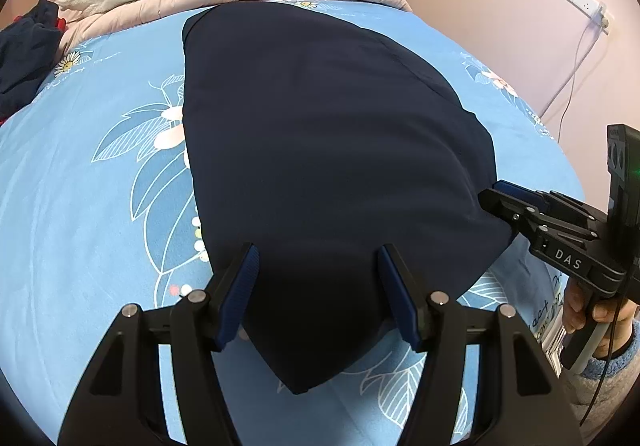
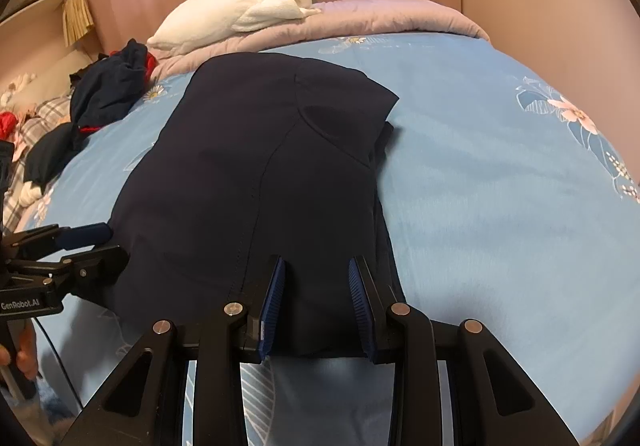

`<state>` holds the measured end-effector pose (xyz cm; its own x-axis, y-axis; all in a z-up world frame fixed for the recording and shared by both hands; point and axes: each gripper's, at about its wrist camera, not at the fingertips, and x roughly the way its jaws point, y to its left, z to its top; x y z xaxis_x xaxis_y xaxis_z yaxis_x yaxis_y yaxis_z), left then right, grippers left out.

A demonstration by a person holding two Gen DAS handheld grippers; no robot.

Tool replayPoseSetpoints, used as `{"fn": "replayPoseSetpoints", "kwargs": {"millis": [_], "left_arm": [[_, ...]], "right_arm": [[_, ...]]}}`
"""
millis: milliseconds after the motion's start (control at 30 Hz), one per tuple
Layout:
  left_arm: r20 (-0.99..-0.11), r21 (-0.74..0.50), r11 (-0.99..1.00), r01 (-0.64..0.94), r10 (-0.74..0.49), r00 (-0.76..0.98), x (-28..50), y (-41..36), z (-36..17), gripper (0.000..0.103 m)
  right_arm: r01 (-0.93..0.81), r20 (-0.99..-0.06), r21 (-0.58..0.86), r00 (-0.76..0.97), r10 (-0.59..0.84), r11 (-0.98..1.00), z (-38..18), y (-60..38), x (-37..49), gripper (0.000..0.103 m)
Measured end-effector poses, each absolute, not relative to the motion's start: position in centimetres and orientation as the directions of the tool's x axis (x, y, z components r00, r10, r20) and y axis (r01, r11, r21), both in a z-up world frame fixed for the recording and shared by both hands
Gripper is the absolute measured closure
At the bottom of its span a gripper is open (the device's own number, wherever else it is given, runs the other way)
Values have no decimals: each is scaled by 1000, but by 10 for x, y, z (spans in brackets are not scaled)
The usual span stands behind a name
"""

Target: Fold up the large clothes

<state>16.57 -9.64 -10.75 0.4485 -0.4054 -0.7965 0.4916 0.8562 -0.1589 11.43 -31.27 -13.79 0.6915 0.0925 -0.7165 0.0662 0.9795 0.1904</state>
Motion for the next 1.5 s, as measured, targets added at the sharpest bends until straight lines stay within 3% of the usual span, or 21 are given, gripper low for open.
{"fn": "replayPoseSetpoints", "kwargs": {"millis": [1500], "left_arm": [[-793, -202, 859, 471, -425, 436, 159, -77, -103, 38]], "right_arm": [[78, -722, 205, 685, 97, 976, -143, -317, 106, 69]]}}
